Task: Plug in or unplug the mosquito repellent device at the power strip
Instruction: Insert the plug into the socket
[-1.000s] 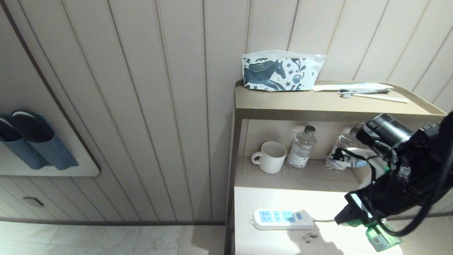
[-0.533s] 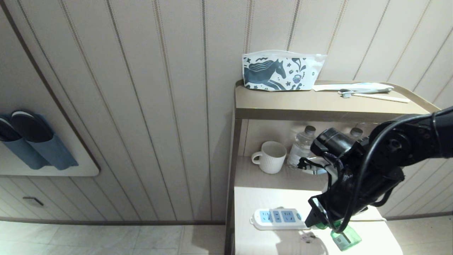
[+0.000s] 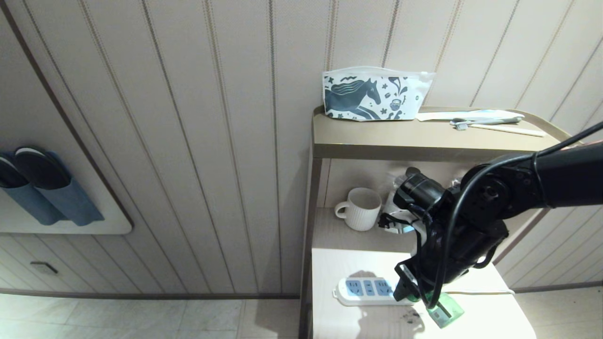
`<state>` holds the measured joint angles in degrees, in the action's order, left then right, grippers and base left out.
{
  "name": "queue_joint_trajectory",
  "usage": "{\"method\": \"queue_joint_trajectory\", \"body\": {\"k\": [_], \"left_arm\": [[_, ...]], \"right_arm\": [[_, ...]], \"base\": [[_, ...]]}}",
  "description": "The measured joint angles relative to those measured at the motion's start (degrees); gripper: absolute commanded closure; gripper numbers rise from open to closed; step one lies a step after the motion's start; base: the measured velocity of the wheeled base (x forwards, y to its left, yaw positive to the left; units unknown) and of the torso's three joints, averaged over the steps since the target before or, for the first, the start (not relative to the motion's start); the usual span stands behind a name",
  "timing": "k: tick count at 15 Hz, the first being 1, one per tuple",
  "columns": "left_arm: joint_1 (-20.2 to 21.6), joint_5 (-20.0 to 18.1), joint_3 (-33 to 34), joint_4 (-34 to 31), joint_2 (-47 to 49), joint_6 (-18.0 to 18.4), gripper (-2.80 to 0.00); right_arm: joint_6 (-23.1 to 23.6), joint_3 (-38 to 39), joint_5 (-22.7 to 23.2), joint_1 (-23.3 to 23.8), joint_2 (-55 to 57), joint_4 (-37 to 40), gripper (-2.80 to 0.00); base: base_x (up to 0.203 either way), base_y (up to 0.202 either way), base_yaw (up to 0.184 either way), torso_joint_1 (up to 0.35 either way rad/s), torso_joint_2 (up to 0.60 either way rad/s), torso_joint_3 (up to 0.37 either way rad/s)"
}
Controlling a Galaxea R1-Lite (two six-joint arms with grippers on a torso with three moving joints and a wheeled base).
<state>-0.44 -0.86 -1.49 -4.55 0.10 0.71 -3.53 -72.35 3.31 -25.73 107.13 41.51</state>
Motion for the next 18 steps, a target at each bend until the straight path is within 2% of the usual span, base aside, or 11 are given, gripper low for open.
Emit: {"method": "queue_joint_trajectory", "body": {"k": [5, 9, 11, 14, 18], "left_arm": [[0.0, 0.0, 0.0, 0.0, 0.0, 0.0, 0.0], [0.0, 0.0, 0.0, 0.0, 0.0, 0.0, 0.0], [0.0, 0.0, 0.0, 0.0, 0.0, 0.0, 0.0], [0.0, 0.0, 0.0, 0.0, 0.0, 0.0, 0.0], [0.0, 0.0, 0.0, 0.0, 0.0, 0.0, 0.0]], "right_arm": [[7.5, -0.5, -7.5, -1.7, 0.8, -0.1, 0.0], [16.6, -1.8, -13.1, -2.3, 2.6, -4.7, 0.0], [20.8, -2.0, -13.9, -3.6, 3.2, -6.6, 0.0], [23.6, -2.7, -14.5, -6.2, 4.4, -9.9, 0.0], [27.5, -4.0, -14.5, -6.7, 6.7, -12.5, 0.0]], "base": [[0.0, 0.0, 0.0, 0.0, 0.0, 0.0], [0.0, 0.0, 0.0, 0.0, 0.0, 0.0], [0.0, 0.0, 0.0, 0.0, 0.0, 0.0], [0.0, 0.0, 0.0, 0.0, 0.0, 0.0], [0.0, 0.0, 0.0, 0.0, 0.0, 0.0]]}}
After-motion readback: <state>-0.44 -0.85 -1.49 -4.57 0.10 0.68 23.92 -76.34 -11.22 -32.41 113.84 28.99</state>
